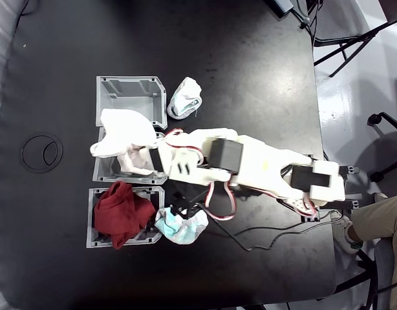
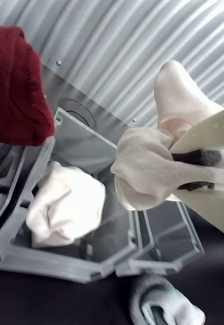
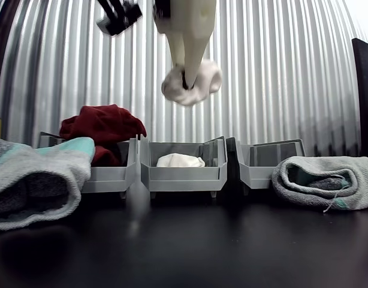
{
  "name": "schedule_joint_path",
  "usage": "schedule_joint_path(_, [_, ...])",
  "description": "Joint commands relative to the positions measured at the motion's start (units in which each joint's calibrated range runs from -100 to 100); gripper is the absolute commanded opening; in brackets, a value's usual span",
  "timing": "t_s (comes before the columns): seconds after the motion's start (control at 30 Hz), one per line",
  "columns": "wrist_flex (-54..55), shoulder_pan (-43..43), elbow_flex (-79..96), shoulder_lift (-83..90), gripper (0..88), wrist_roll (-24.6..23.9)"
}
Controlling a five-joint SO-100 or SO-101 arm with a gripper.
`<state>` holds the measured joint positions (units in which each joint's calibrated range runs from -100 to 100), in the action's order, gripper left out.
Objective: Put the sock in the container
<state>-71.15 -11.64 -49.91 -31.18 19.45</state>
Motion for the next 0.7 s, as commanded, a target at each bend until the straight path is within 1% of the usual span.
schedule_joint_path(0.0, [0.96,0.19,-9.06,-5.66,1.4,-0.25])
schedule_joint_path(0.37, [0.96,0.66,-17.0,-19.88,1.4,-0.25])
schedule_joint_path(0.67, [0.79,1.6,-17.45,-23.06,2.2,-0.25])
